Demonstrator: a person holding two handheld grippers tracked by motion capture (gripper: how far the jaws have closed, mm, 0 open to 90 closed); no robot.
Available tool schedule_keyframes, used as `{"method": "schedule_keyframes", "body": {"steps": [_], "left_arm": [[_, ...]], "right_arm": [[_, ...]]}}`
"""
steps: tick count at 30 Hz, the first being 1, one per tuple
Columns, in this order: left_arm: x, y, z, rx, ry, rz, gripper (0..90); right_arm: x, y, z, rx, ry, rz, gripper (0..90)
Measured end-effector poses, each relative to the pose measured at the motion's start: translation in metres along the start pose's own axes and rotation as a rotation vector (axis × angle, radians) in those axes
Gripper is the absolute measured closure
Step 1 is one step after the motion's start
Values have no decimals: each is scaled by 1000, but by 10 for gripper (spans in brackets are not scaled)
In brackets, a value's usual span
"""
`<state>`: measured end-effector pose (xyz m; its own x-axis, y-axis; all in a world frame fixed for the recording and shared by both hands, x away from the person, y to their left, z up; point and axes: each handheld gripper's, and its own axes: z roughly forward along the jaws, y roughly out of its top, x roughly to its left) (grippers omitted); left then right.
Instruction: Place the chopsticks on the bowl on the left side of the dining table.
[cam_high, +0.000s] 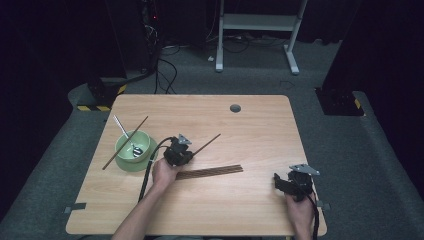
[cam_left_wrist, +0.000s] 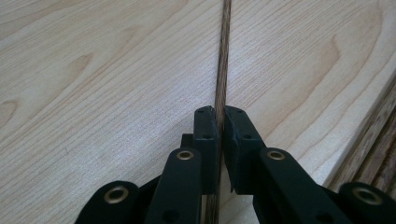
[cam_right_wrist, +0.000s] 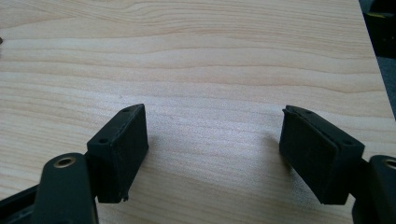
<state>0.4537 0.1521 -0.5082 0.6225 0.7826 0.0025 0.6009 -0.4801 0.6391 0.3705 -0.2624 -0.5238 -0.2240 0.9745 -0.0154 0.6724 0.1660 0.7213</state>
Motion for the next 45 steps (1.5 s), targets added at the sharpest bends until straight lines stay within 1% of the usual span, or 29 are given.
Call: {"method": "schedule_keyframes", "body": {"steps": [4,8,11,12,14,17,19,21,30,32,33,36,45], "left_arm": [[1,-1,-1,-4,-2,-8,836],[2,-2,-1,-4,-2,-4,837],[3,-2,-1,-10,-7,-12,839],[3,-3,-1,-13,-10,-21,839],[4,-3,-1,-11,-11,-22,840],[4,-3,-2,-6,-10,-13,840],[5,-3,-2,-9,-9,-20,841],[6,-4,-2,-9,-9,-18,841],[4,-3,-2,-6,3,3,844],[3,-3,-3,-9,-3,8,845],[3,-3,-3,-9,0,16,845],[2,-2,-8,-27,2,22,845],[6,-2,-18,-43,3,15,845]], "right_arm": [[0,0,0,0,0,0,235],[0,0,0,0,0,-1,235],[0,0,0,0,0,0,235],[0,0,0,0,0,0,235],[0,0,0,0,0,-1,235],[0,0,0,0,0,0,235],[0,0,0,0,0,0,235],[0,0,0,0,0,0,235],[0,0,0,0,0,0,235],[0,0,0,0,0,0,235],[0,0,0,-1,-1,0,235],[0,0,0,-1,-1,0,235],[0,0,0,-1,-1,0,235]]}}
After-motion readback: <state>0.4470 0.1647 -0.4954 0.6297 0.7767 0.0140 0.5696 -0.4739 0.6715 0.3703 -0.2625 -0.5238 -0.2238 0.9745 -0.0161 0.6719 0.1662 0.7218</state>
